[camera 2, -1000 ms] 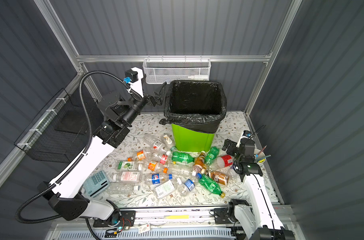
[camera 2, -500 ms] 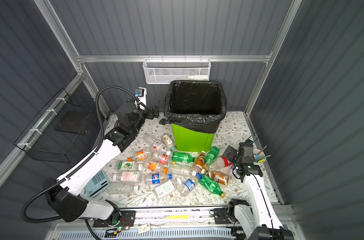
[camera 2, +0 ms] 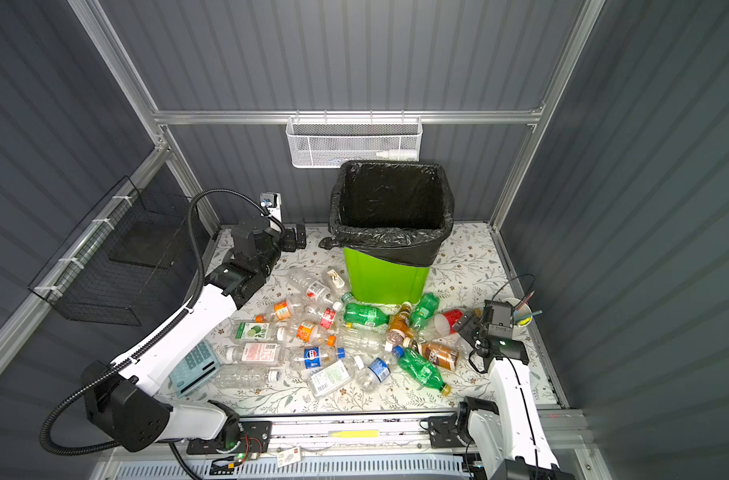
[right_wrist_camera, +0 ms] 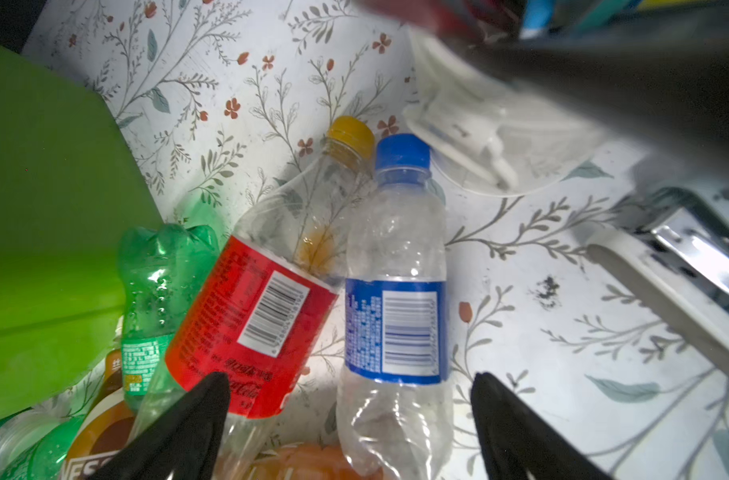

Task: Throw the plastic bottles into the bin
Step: 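Release the clear bottle into the bin while the right gripper descends, then grasp the blue-capped water bottle with the right gripper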

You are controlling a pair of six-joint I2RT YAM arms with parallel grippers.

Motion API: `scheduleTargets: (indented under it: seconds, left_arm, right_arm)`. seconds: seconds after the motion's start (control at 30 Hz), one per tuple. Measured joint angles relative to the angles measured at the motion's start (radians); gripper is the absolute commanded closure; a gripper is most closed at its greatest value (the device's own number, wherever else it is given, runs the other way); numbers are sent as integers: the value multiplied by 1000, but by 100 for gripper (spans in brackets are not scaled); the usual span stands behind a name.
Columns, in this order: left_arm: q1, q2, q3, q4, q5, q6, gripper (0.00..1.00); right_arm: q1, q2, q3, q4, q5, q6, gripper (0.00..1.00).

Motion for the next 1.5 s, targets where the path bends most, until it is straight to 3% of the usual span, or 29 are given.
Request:
scheduleTargets:
  seconds: [0.2, 0.7, 0.9, 1.27, 1.5]
  left_arm:
    - [11, 22, 0, -5, 5, -7, 0]
    - [24, 26, -8, -12, 17, -7, 0]
    - [24, 26, -21, -13, 19, -7, 0]
    - [30, 26, -31, -12, 19, -13, 0]
    - [30, 26, -31, -12, 25, -15, 0]
  right_arm:
    - [-6, 81, -7, -3, 4, -4, 23]
    - [-18, 273, 45, -3, 14, -55, 25]
    - [-18, 362, 66, 0, -8, -78, 33]
    - [-18, 359, 72, 5, -36, -104, 50]
    - [-18, 299, 72, 5, -52, -122, 54]
